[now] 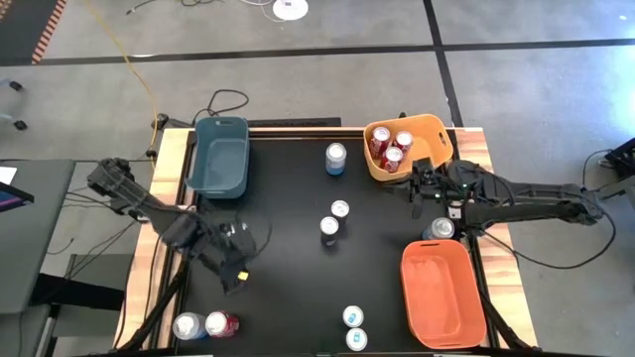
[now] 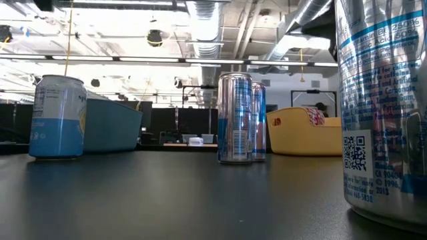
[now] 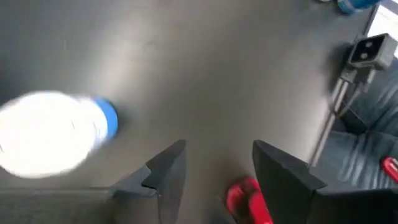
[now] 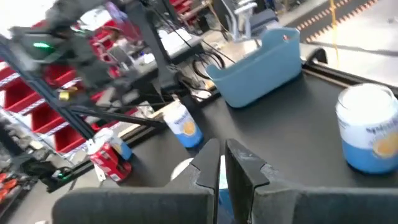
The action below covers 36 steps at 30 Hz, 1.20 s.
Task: Sort soda cans
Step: Put the red soda can into the yellow bin
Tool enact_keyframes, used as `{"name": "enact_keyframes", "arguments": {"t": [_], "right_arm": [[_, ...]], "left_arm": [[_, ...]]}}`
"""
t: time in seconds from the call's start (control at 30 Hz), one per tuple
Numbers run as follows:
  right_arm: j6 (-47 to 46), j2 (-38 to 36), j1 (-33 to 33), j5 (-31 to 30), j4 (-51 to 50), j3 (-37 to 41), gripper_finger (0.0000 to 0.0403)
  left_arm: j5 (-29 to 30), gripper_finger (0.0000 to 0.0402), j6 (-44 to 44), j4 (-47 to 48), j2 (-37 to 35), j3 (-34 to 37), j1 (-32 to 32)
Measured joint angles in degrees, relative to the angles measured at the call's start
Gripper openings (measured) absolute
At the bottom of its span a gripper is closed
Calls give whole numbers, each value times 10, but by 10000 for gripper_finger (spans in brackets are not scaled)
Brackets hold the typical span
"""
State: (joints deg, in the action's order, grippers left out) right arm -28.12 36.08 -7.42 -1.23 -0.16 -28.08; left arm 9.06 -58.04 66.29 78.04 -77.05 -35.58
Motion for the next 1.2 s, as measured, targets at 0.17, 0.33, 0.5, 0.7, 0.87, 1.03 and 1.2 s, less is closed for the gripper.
{"name": "enact_keyframes", "arguments": {"t": [0.17, 0.33, 0.5, 0.7, 0.87, 1.03, 1.2], "right_arm": [[-16, 4, 2, -30, -20, 4, 45], [-20, 4, 30, -76, -28, 4, 45], [-13, 3, 51, -97, -20, 4, 45], [20, 2, 50, -110, 21, 4, 45], [39, 3, 50, -110, 31, 4, 45], [46, 2, 50, -110, 32, 4, 45], [46, 2, 50, -110, 30, 4, 45]], "left_arm": [[-19, 174, -62, 20, 53, -36, -80], [-82, 218, -166, 42, 104, -37, -117], [-116, 283, -209, 73, 126, -37, -141], [-126, 351, -223, 67, 126, -37, -145], [-148, 385, -218, 24, 126, -37, -147], [-157, 399, -193, -37, 126, -38, -152], [-153, 400, -212, -21, 126, -38, -157]]}}
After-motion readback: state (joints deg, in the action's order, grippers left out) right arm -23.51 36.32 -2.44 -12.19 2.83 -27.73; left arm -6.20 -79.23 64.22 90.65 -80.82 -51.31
